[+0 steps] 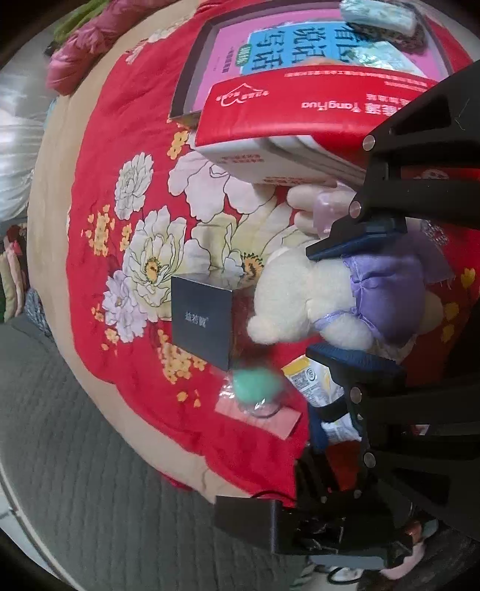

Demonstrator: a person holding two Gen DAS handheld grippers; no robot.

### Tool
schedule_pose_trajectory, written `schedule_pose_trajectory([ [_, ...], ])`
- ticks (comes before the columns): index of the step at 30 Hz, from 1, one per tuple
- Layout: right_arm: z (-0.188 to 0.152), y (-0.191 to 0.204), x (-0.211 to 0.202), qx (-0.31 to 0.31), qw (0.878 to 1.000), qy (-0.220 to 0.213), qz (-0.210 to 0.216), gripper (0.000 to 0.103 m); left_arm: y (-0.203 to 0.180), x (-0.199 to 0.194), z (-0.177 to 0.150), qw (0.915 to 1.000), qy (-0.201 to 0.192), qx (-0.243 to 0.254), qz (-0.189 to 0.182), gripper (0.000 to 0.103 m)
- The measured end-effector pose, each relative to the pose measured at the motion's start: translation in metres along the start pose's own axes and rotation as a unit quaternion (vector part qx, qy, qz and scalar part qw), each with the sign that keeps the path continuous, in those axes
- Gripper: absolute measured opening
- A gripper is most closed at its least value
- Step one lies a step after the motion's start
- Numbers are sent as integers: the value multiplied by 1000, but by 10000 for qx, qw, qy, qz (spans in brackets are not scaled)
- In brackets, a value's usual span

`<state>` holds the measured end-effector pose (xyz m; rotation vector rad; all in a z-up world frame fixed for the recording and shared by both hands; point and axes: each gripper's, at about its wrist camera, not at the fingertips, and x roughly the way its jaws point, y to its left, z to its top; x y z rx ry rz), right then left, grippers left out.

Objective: Organize soft objects
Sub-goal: 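Grasp the teddy bear in purple dress with the right gripper while the left grasps the snack packet, then lift and carry the teddy bear and snack packet over the pink tray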

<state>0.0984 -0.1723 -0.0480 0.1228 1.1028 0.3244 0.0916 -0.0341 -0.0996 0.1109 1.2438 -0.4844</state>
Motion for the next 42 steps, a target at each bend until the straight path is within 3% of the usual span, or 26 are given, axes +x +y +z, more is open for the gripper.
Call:
schedule_pose_trajectory([
  [15,-10,1,-54,190,9983,-540,94,48,-28,-74,1,9974,-642,-302,125,47],
  [42,-27,-32,-147,595,9866,-1516,-121,48,-93,-130,22,9923,-1172,-82,383,47],
])
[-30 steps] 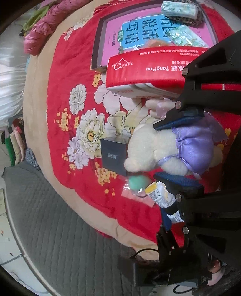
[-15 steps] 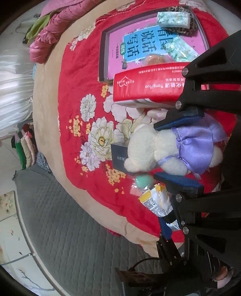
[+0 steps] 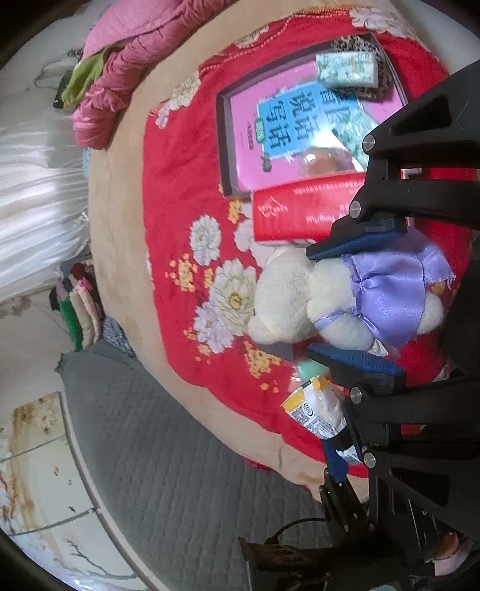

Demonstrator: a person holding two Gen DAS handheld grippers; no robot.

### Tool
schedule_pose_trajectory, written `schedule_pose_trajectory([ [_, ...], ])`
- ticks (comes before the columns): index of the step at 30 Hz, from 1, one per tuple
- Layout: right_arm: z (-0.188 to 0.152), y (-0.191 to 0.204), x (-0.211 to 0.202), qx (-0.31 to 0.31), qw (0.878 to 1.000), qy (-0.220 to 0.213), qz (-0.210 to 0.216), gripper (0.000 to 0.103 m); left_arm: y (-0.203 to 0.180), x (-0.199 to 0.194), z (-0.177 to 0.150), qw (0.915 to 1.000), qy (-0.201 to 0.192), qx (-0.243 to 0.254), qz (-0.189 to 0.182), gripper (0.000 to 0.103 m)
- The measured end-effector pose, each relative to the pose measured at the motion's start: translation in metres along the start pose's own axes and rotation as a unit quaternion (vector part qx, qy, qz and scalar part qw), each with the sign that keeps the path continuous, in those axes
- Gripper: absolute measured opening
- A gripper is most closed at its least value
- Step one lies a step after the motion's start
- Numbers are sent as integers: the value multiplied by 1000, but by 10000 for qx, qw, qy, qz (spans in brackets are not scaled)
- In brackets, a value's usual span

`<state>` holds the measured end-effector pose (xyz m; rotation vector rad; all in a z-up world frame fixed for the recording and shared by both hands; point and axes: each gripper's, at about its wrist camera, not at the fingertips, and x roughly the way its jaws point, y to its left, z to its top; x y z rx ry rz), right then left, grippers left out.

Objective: Organize soft objects
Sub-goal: 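Lift and carry the teddy bear and snack packet over the pink tray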

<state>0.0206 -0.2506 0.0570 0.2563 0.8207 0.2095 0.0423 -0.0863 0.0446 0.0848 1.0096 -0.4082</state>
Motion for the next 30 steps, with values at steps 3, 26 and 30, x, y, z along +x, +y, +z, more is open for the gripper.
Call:
schedule_pose_trajectory([
  [3,4,-9,-17,60,9998,-166,-72,48,-12,-5,9,9999,-70,95,-38,47],
  [26,18,-115,-101,762,9894,-819,-930,48,-140,20,56,9933,-41,928,-690,47],
  [30,15,-128,-104,838,9882,-808,-992,48,-152,29,61,9927,-8,982,-697,47],
])
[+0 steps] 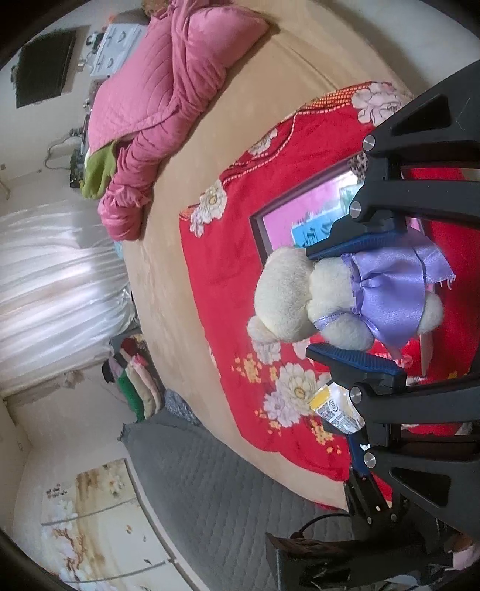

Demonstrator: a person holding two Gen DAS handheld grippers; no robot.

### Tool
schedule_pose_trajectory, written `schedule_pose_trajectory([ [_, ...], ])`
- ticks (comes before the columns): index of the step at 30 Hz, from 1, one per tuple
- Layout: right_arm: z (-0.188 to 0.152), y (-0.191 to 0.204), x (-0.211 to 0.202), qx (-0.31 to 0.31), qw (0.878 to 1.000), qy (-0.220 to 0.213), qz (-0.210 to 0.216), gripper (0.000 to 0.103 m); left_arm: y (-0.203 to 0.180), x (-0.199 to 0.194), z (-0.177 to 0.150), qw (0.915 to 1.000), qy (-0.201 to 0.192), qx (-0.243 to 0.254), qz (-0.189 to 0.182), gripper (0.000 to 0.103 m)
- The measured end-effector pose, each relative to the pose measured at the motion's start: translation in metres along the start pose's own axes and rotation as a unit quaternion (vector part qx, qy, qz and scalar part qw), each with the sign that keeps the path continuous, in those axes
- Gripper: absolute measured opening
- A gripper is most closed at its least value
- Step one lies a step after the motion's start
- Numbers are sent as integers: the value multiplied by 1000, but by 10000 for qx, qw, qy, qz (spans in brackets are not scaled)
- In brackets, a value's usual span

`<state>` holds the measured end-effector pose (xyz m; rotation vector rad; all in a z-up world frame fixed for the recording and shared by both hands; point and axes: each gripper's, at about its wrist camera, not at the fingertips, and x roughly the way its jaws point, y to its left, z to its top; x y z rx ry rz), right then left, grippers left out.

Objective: Organize soft objects
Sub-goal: 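Lift and carry the teddy bear and snack packet over the pink tray, then lower the snack packet and teddy bear into the tray and open both grippers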

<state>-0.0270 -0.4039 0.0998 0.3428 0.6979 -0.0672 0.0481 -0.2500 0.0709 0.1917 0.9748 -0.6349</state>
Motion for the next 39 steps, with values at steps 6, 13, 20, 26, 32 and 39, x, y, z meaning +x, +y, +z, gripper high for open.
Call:
schedule_pose_trajectory([
  [6,-4,-19,8,107,9998,111,-81,48,-11,23,8,9998,165,57,-42,47],
  [13,-13,-43,20,264,9992,285,-131,48,-26,60,9,9989,436,155,-107,47],
  [20,-22,-60,39,320,9979,525,-220,48,-35,91,8,9977,642,209,-95,47],
  [26,-30,-69,59,361,9961,769,-239,48,-41,114,6,9959,851,292,-108,47],
  [32,-36,-80,77,450,9939,980,-222,48,-47,134,0,9937,1029,421,-138,47],
  [39,-42,-84,100,428,9913,1230,-190,48,-51,150,-6,9915,1175,525,-163,45],
])
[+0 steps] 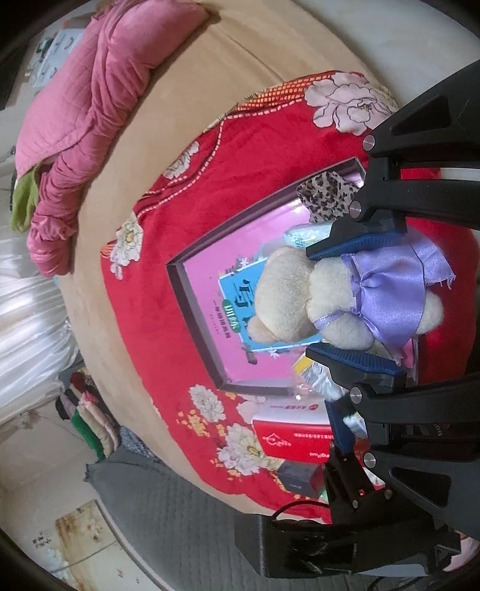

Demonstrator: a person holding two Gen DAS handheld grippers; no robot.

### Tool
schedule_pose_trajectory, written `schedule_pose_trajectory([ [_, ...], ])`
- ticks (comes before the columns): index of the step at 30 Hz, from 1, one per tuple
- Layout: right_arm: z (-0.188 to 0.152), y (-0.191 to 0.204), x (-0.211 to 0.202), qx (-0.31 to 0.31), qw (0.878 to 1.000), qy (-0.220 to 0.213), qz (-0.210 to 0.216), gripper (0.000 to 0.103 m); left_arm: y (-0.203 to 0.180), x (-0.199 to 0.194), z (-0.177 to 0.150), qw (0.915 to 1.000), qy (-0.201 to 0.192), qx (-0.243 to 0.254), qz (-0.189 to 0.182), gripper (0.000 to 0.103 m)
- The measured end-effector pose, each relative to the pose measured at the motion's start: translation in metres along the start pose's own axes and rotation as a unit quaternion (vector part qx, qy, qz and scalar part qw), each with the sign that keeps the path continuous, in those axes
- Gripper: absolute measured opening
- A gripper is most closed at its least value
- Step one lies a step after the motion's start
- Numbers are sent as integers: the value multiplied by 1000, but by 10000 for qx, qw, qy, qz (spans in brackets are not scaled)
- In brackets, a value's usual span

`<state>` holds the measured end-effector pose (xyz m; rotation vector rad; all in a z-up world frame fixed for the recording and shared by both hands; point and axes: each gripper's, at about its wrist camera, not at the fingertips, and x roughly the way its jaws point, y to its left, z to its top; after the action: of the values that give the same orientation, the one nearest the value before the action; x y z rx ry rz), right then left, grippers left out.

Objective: Organize soft objects
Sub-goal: 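Lower the snack packet and teddy bear into the tray and open both grippers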

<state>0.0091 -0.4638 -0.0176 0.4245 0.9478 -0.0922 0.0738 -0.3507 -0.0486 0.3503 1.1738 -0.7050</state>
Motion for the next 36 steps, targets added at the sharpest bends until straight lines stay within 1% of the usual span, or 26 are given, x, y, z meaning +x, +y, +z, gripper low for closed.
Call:
schedule_pose_trajectory([
  [2,1,-1,3,-9,10000,41,-22,48,-2,2,0,10000,5,55,50,45],
  [7,3,-7,16,12,9996,214,-198,48,-4,7,3,9999,31,94,29,45],
  [12,0,-7,27,-66,9991,384,-138,48,-2,13,5,10000,87,42,13,45],
  [16,-1,-7,36,-62,9987,509,-77,48,-4,15,6,9999,77,117,88,45],
  [21,-1,-10,46,-96,9977,661,-114,48,-4,18,7,9999,93,116,88,45],
  [30,2,-15,67,-161,9964,773,-315,48,1,21,8,9999,116,48,55,45],
  [36,6,-15,78,-164,9960,829,-273,48,1,21,9,9999,129,4,16,45],
])
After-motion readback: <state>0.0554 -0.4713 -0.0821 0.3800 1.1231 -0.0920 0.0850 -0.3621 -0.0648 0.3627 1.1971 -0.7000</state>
